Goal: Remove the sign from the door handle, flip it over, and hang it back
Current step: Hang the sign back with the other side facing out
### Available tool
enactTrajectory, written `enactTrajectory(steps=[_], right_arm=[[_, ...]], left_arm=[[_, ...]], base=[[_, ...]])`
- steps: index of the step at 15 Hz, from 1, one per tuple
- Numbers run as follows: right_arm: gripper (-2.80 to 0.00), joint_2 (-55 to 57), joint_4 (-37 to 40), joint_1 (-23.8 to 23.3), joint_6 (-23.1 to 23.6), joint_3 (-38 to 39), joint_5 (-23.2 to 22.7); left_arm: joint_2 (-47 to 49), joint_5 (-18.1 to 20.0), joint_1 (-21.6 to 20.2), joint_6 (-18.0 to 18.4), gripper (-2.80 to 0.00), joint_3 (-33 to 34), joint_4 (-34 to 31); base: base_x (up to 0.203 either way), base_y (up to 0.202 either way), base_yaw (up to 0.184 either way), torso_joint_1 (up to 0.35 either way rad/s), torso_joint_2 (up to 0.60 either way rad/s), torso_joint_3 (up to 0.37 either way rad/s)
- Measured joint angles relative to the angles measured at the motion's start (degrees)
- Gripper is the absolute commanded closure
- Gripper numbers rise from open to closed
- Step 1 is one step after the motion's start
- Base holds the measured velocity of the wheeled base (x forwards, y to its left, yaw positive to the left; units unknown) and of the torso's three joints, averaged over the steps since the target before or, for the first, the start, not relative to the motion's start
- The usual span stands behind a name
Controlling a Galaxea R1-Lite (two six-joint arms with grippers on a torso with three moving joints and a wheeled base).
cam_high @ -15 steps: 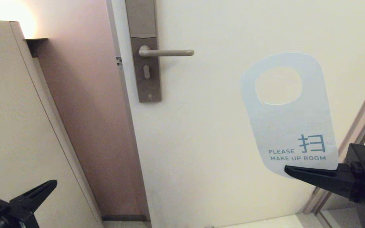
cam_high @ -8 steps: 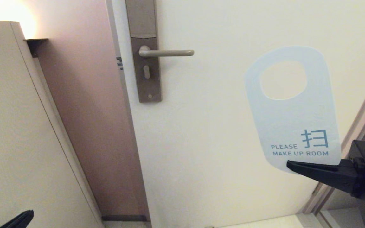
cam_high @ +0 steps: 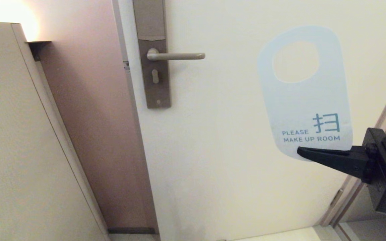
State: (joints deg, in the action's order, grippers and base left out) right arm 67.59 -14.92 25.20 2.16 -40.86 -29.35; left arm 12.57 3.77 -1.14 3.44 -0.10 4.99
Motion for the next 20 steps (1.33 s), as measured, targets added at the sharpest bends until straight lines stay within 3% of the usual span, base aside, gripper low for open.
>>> enactTrajectory(steps=[4, 7, 13, 20], right_arm=[[0.00, 3.57, 0.01, -0.81, 0.15, -4.02, 0.08], [0.00, 4.72, 0.01, -1.17, 0.02, -4.56, 0.91], [0.00, 6.58, -0.07, -1.22, 0.24, -6.54, 0.88], [0.00, 9.12, -1.44, -1.59, 0.04, -8.93, 0.88]], left_arm=[[-8.67, -0.29, 0.63, 1.50, 0.00, -0.26, -1.35], [-11.17, -3.36, 0.73, 5.57, 0.00, -0.34, -1.11], [-12.47, -3.39, 0.73, 5.56, 0.00, -0.01, 0.02], [-12.57, -3.41, 0.74, 8.85, 0.00, 0.02, -0.18]], base=[[0.000, 0.000, 0.000, 0.000, 0.00, 0.000], [0.000, 0.000, 0.000, 0.000, 0.00, 0.000], [0.000, 0.000, 0.000, 0.000, 0.00, 0.000], [0.000, 0.000, 0.000, 0.000, 0.00, 0.000]])
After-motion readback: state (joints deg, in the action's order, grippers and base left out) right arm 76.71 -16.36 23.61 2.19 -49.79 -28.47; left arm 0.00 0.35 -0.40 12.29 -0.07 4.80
